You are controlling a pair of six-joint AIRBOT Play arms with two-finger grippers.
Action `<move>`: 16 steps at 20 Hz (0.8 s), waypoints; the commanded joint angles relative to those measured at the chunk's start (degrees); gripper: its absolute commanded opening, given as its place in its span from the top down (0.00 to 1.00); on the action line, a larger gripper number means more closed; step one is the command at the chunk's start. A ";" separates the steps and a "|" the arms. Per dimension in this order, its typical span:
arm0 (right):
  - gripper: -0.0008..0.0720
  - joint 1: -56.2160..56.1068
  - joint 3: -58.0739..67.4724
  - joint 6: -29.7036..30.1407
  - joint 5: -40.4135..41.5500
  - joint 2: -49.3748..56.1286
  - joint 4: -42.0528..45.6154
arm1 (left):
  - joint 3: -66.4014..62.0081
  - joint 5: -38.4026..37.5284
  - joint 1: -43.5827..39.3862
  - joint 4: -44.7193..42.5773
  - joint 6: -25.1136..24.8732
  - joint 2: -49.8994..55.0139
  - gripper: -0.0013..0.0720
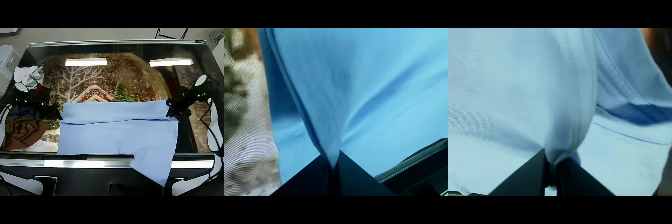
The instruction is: Fold the clothes and pants, and hang the long-sleeved shirts on hangers.
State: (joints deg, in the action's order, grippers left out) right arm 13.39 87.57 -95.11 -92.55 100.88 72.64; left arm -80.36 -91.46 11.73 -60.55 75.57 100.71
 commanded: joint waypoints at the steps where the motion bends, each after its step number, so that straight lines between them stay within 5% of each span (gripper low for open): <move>1: 0.92 -0.13 -1.55 -1.01 2.25 -0.02 1.07 | 2.01 1.07 0.09 -1.42 -0.59 0.04 0.94; 4: 0.92 -0.11 -2.60 -1.68 3.13 -0.02 0.96 | 2.05 3.41 0.09 -1.42 -0.59 0.15 0.94; 5: 0.86 -0.11 -2.58 -1.51 2.89 0.00 0.94 | 1.95 3.41 0.11 -1.40 -0.59 0.13 0.83; 6: 0.69 0.07 -2.29 -0.72 2.25 -0.31 0.79 | 1.66 2.58 0.48 -1.44 -0.59 0.00 0.56; 7: 0.44 0.52 -1.75 1.68 0.70 -1.07 0.79 | 1.11 1.27 1.16 -1.46 -0.57 -0.26 0.38; 8: 0.28 1.70 -1.51 3.58 -1.07 -2.27 0.98 | 0.66 -0.50 2.21 -1.53 -0.57 -0.76 0.37; 9: 0.23 3.82 -1.55 3.80 -3.26 -3.72 1.55 | 0.66 -2.16 3.65 -2.12 -0.46 -1.70 0.37; 12: 0.21 10.67 -6.23 2.97 -6.58 -9.40 4.22 | 5.66 -2.75 7.26 -5.70 1.97 -6.91 0.37; 16: 0.21 16.24 -23.37 4.79 -0.87 -19.98 7.98 | 29.86 5.11 9.38 -5.68 -2.29 -18.25 0.38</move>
State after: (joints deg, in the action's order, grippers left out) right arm 25.74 73.56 -91.85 -95.96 87.13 78.30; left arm -63.55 -90.83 19.40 -65.41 75.61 88.95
